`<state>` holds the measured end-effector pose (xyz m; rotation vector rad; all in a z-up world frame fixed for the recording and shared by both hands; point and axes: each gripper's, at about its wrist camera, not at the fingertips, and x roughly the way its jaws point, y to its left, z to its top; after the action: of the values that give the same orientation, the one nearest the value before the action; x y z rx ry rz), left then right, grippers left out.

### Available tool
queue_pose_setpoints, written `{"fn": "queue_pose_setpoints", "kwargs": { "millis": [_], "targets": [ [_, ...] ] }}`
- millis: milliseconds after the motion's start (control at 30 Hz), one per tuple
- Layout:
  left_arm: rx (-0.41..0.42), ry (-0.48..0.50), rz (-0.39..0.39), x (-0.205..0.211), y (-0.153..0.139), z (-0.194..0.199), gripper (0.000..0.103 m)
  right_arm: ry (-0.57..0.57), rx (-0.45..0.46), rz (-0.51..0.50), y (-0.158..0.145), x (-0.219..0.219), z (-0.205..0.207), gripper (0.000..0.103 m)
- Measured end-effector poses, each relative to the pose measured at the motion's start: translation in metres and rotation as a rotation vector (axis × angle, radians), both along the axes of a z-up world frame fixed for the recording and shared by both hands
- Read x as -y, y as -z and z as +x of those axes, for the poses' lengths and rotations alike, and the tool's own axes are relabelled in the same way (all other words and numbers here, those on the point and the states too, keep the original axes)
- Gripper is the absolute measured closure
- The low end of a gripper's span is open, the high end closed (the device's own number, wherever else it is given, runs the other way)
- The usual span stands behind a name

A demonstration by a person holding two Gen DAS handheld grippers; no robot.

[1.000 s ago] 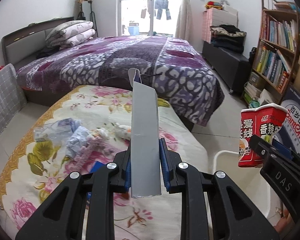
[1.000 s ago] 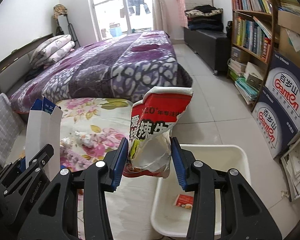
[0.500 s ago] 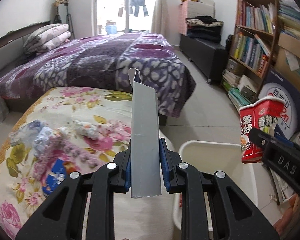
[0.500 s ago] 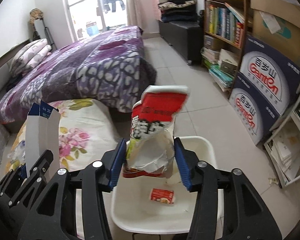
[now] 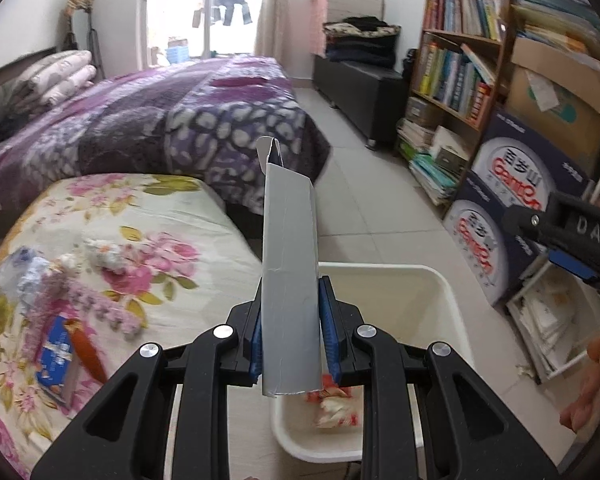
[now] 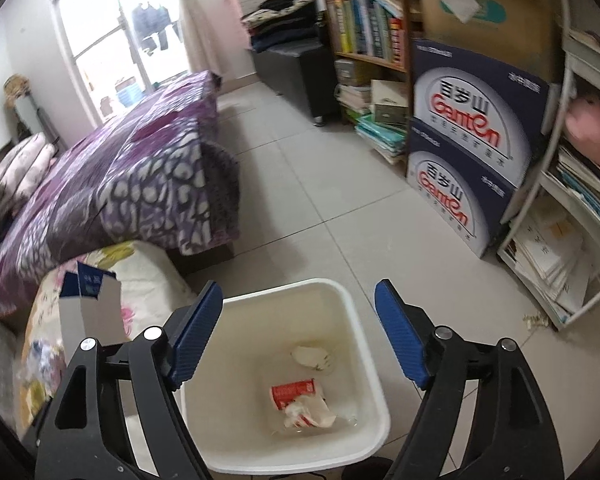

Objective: Collect trash
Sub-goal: 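Carry the snack bag and white box to the bin and release both, then grasp the blue biscuit box with the left tool while the right tool grasps the orange peel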

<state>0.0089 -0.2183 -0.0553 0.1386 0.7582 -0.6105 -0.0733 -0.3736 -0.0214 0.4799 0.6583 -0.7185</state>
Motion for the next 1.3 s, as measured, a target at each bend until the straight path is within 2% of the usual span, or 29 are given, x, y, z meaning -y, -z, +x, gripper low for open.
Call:
{"fn": "queue_pose_setpoints", "kwargs": {
  "millis": [100, 333, 433, 500, 567, 833, 967, 1200, 1300],
  "targets": [
    [-0.048, 0.061, -0.024, 0.010, 0.003, -0.004, 0.079, 0.034, 0.011, 0.021, 0.000, 0.010, -0.007, 0.026],
    [-0.226, 0.196, -0.101, 0.029, 0.013, -0.005, 0.075, 0.080, 0.042, 0.067, -0.001, 0.023, -0.018, 0.025],
    [-0.276, 0.231, -0.128, 0.033, 0.017, -0.004, 0.053, 0.086, 0.051, 0.069, -0.003, 0.024, -0.021, 0.022],
    [-0.303, 0.238, -0.136, 0.035, 0.020, -0.004, 0.052, 0.088, 0.056, 0.068, -0.004, 0.024, -0.022, 0.021],
    [-0.300, 0.233, -0.130, 0.035, 0.021, -0.004, 0.046, 0.090, 0.059, 0.065, -0.005, 0.024, -0.023, 0.020],
    [-0.256, 0.198, -0.093, 0.024, 0.017, -0.005, 0.044, 0.095, 0.064, 0.081, -0.006, 0.018, -0.019, 0.014],
    [-0.246, 0.151, -0.069, 0.010, 0.017, 0.002, 0.038, 0.079, 0.060, 0.096, -0.005, 0.008, -0.009, 0.012],
    [-0.249, 0.039, -0.027, -0.029, 0.021, 0.024, 0.035, 0.016, 0.032, 0.133, 0.002, -0.018, 0.017, 0.009],
    [-0.239, -0.006, 0.013, -0.047, 0.022, 0.031, 0.028, -0.013, 0.020, 0.139, 0.005, -0.030, 0.029, 0.009]
  ]
}}
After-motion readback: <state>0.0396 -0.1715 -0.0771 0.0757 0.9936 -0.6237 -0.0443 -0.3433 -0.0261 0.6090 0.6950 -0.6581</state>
